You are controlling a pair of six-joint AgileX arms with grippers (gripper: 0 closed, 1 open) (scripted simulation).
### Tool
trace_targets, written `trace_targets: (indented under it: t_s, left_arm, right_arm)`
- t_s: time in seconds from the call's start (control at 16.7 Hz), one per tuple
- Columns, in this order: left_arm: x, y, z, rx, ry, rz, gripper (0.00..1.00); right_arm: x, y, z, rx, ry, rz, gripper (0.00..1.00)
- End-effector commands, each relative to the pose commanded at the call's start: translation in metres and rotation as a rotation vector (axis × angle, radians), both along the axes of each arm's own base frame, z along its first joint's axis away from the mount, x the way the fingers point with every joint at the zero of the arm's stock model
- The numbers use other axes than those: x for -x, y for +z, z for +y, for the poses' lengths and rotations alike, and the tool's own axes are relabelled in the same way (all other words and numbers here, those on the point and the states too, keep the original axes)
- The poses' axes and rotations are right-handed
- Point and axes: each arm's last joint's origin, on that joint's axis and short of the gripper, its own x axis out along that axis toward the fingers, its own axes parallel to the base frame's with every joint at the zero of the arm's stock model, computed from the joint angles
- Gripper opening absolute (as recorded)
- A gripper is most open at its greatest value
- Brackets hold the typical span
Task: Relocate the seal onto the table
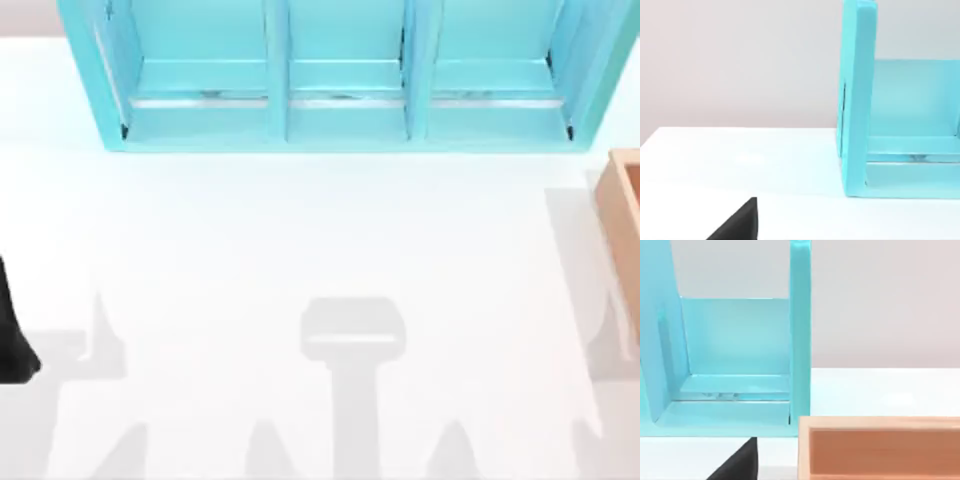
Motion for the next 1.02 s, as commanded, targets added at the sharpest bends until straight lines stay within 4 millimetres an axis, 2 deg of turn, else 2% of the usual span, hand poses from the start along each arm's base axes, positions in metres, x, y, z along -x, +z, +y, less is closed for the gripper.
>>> trace_targets:
  t_s: [0.24,0.54,0.78,1.02]
  left_arm:
    - [0.0,0.0,0.0,0.0,0.0,0.0,1.0]
    - [0.0,0.0,0.0,0.0,0.0,0.0,1.0]
    - [0.0,0.0,0.0,0.0,0.0,0.0,1.0]
    - [0.0,0.0,0.0,0.0,0.0,0.0,1.0]
  right_arm:
    - [0.0,0.005,-0.001,0.009,-0.01,0.033,1.0]
    - [-0.009,0.04,-0.008,0.062,-0.064,0.295,1.0]
    - [-0.038,0.071,-0.021,0.094,-0.1,0.644,1.0]
    - [-0.085,0.087,-0.044,0.087,-0.097,1.028,1.0]
